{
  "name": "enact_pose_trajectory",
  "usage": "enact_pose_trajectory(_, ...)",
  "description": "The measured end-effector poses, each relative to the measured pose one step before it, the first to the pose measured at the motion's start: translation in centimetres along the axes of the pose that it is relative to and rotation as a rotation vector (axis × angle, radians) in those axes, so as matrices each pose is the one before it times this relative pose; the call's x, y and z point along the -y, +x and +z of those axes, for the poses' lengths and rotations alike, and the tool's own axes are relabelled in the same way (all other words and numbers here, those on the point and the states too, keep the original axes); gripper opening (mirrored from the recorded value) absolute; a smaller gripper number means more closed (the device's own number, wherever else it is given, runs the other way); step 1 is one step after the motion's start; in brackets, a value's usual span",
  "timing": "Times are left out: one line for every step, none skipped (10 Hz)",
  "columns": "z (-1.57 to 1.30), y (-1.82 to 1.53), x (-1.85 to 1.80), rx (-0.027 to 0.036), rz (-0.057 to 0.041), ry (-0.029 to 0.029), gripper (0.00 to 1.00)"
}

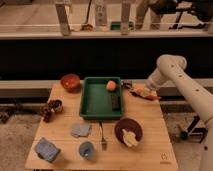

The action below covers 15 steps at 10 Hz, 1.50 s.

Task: Place pepper in table surface

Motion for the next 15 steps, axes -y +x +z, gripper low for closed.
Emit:
enact_pose_trajectory(1.848, 0.533, -0.384, -0.00419, 0.00223, -0.01236, 0.0)
enact_pose_trajectory(1.182, 0.557, -0.266, -0.00414, 0.00266, -0.00967, 0.0)
enact_pose_trajectory(2.065, 0.75, -0.711, -0.00998, -0.00849, -0.01836, 0.0)
enact_pose_trajectory(1.487, -0.011, -0.838, -0.00695, -0.02722, -0.01489, 0.0)
enact_pose_trajectory(0.694, -0.153, -0.525, -0.0054, -0.01855, -0.00892, 0.0)
enact_pose_trajectory(0.709, -0.055, -0.495, -0.00961, -0.01899, -0.00679, 0.03)
enact_pose_trajectory(0.472, -0.008, -0.224, -0.00674, -0.008, -0.00218, 0.1)
enact_pose_trajectory(0.298, -0.038, -0.08, -0.00652, -0.00489, -0.00172, 0.18)
enact_pose_trajectory(0.41, -0.026, -0.069, -0.01267, -0.00527, -0.0011, 0.31)
enact_pose_trajectory(0.36, 0.017, -0.079, -0.01392, -0.00482, 0.0004, 0.41)
enact_pose_trajectory(0.302, -0.081, -0.071, -0.01152, -0.00541, 0.00208, 0.51)
enact_pose_trajectory(0.231, -0.049, -0.037, -0.0088, -0.00374, 0.00215, 0.6)
enact_pose_trajectory(0.25, -0.018, -0.033, -0.00702, -0.00219, 0.00099, 0.71)
enact_pose_trajectory(0.073, -0.053, 0.002, -0.00227, -0.00112, 0.00029, 0.77)
enact_pose_trajectory(0.046, -0.046, -0.041, -0.00068, -0.00081, -0.0009, 0.8)
